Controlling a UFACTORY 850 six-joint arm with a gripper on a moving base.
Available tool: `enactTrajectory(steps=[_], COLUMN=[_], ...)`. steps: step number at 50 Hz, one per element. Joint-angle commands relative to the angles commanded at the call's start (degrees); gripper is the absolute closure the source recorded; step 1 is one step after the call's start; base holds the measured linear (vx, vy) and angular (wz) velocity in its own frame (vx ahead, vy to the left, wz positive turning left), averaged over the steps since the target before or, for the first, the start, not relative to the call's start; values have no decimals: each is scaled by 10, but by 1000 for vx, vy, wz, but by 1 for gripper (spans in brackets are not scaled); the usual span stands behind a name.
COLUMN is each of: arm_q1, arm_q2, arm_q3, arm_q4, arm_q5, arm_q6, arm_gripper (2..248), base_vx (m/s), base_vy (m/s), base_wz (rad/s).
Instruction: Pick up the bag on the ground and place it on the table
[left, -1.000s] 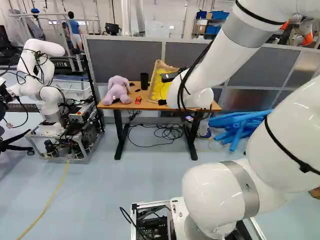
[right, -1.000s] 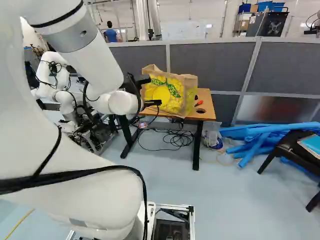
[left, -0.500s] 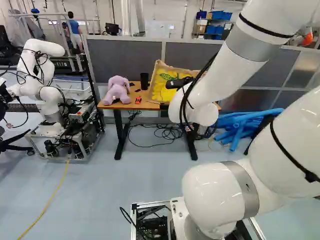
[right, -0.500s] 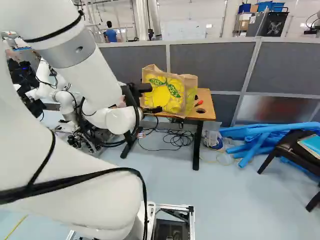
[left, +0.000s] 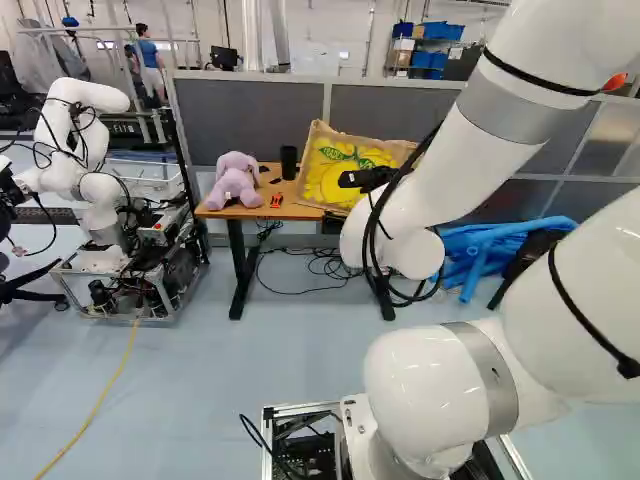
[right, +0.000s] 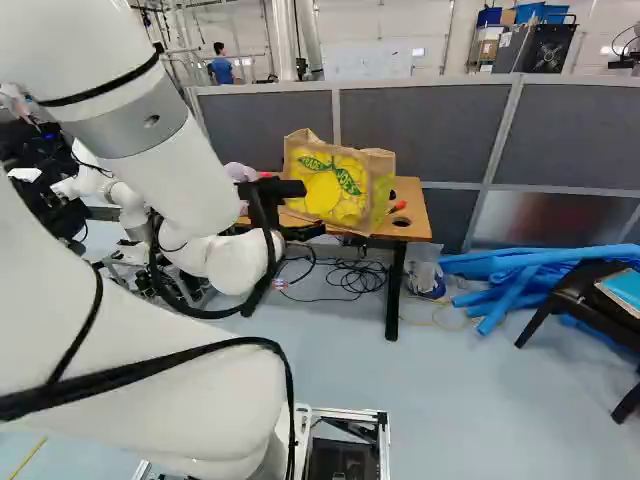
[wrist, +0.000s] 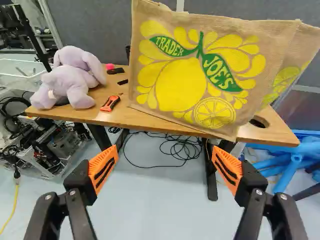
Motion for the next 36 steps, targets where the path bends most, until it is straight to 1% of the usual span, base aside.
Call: enactTrajectory(steps=[17,36], arm_q1=[-1,-1], arm_q2=[5,6], arm_q3=[16,20], arm_q4=[4,4], arm_q5=[22,27], arm_q6=[6,8], arm_gripper=[3,3], base_vx=[0,0], base_vy=[0,0], base_wz=[0,0])
